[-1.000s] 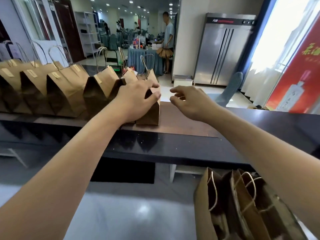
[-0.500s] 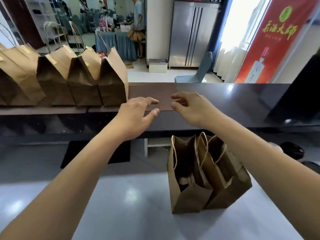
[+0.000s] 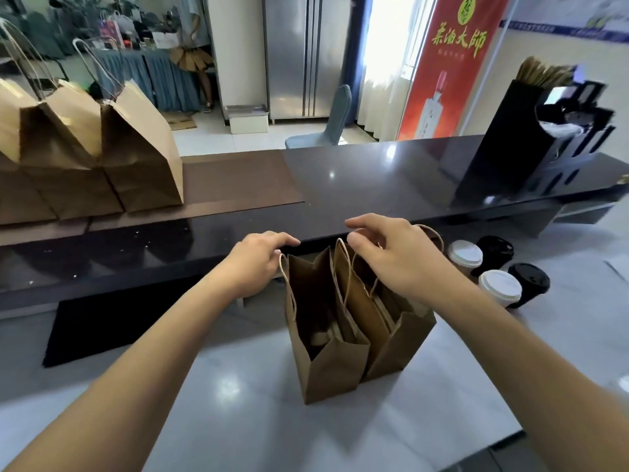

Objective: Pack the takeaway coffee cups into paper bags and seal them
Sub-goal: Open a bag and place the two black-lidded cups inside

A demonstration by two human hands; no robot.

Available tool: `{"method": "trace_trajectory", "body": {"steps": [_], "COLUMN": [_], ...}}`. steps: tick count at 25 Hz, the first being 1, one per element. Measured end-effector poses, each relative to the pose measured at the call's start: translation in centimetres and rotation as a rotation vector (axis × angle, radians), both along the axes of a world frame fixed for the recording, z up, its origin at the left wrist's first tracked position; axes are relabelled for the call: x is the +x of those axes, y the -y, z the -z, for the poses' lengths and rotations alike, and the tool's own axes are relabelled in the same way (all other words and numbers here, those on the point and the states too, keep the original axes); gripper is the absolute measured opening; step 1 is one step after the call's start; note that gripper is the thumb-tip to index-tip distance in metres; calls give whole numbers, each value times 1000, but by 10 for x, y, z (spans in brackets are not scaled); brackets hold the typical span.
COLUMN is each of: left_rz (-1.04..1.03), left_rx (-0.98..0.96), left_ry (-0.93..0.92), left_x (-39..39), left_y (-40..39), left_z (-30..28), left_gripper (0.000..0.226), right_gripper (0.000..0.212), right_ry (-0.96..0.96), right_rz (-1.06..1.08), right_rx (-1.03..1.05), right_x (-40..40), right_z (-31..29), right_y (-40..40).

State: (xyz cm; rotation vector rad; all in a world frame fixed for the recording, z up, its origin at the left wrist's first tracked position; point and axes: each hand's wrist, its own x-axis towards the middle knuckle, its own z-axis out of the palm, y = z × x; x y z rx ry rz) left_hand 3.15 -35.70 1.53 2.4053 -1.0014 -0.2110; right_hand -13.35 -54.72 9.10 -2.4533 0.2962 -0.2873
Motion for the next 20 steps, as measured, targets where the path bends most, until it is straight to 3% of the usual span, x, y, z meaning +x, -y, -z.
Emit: {"method": "trace_trajectory", "body": {"steps": [12,16,20], "left_rz": [156,181,202], "left_rx": [-7,35,33], "left_ry": [-13,21,-39], "left_x": [13,20,19], "left_y": [-2,-10,-23], "left_z": [32,34,31], "left_gripper": [34,39,30], "right_gripper": [22,24,32], "right_ry": [-29,-124,-339], "right_rz": [233,268,354], "right_rx": [-83,-73,-119], "right_x": [-48,-56,-59], "right_z": [36,57,83], "right_y": [-48,-75,-99]}}
